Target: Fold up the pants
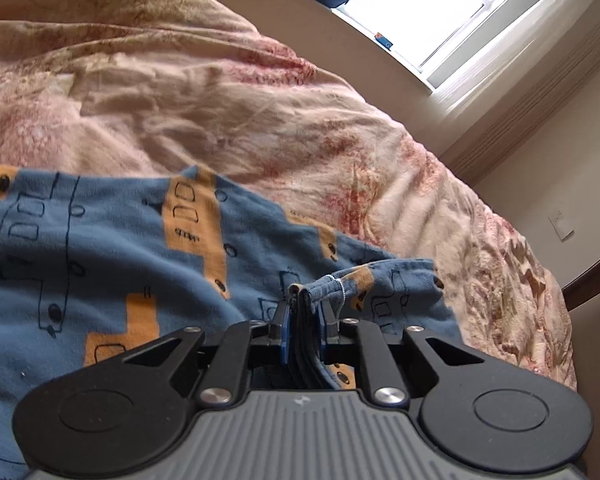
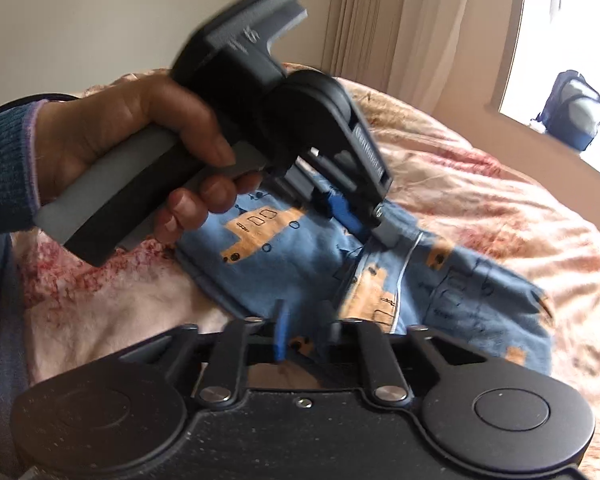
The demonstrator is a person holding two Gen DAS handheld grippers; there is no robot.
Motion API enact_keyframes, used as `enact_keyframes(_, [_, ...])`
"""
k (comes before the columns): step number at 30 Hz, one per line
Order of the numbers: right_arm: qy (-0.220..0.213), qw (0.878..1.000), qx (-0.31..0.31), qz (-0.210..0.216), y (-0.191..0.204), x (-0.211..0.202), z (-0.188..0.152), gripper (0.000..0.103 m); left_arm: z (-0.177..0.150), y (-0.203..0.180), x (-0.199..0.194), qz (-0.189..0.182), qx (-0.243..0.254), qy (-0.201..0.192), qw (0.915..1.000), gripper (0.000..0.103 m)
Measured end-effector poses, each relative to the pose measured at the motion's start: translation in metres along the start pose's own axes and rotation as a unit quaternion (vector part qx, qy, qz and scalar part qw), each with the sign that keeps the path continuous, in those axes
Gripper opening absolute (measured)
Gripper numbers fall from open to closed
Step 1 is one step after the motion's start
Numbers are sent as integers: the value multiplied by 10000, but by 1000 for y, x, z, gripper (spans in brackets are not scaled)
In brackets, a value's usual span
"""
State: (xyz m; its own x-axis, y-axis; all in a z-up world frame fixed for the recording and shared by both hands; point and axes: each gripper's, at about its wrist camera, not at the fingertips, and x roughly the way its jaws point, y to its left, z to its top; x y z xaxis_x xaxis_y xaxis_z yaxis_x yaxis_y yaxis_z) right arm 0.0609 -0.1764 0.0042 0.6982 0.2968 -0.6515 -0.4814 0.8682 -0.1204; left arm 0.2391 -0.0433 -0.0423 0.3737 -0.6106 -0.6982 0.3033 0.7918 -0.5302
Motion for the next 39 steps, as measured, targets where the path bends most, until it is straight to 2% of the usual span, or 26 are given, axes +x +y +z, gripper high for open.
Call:
enact_keyframes(1, [38, 9998, -137, -118, 3, -2, -2, 29, -1, 1, 2, 5, 7, 1, 10000, 16])
enact_keyframes(3, [53, 9984, -432, -349, 9, -5, -8, 29, 0, 3, 5, -30, -54, 8, 10000, 17])
enact_keyframes(6, [-17, 9969, -702, -365, 12, -7, -9, 29, 2, 5, 6, -94, -104, 2, 9999, 18])
enact_keyframes(9, [-131, 9940, -913, -592, 16, -6, -10, 29, 2, 4, 9, -86, -60, -5, 9999, 19])
enact_keyframes(14, [-110, 9866, -1451, -743, 23, -6, -13, 29, 4, 4, 12, -104, -83, 17, 9999, 20])
enact_keyframes(18, [-12, 9705, -2204, -977, 31, -6, -20, 45, 6, 7, 13, -141, -146, 41, 9998, 21])
enact_keyframes(24, [243, 9538, -2736, -1215, 33, 5, -30, 45, 6, 7, 12, -128, -145, 51, 9998, 21])
enact_keyframes(34, [177, 9228, -3516, -1566, 37, 12, -42, 51, 7, 9, 14, -127, -173, 68, 9997, 22])
enact_keyframes(37, [145, 9087, -3820, -1680, 39, 23, -45, 51, 7, 8, 15, -109, -161, 69, 9998, 22])
enact_keyframes(39, [108, 9036, -3926, -1707, 40, 31, -45, 49, 7, 8, 15, -100, -134, 66, 9998, 22])
